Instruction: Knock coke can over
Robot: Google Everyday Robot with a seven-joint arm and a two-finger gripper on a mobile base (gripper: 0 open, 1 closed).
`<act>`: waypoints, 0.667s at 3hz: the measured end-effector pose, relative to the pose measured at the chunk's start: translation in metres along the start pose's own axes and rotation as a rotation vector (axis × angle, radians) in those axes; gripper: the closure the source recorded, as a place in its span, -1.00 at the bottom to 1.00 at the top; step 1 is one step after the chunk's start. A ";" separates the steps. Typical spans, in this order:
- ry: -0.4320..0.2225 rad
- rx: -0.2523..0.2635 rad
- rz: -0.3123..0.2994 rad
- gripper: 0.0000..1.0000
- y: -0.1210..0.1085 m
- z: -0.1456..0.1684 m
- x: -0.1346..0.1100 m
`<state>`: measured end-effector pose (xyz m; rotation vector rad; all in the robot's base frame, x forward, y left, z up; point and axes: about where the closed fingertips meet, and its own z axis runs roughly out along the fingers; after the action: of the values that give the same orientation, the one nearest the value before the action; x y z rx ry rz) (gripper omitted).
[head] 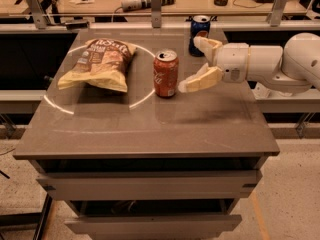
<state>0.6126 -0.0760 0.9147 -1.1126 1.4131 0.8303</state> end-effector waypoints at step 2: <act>-0.017 -0.093 0.002 -1.00 0.012 0.036 0.016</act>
Offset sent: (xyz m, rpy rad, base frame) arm 0.0015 0.0487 -0.0369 0.0393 0.0095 0.1449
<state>0.6132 -0.0416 0.8928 -1.1719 1.3733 0.9129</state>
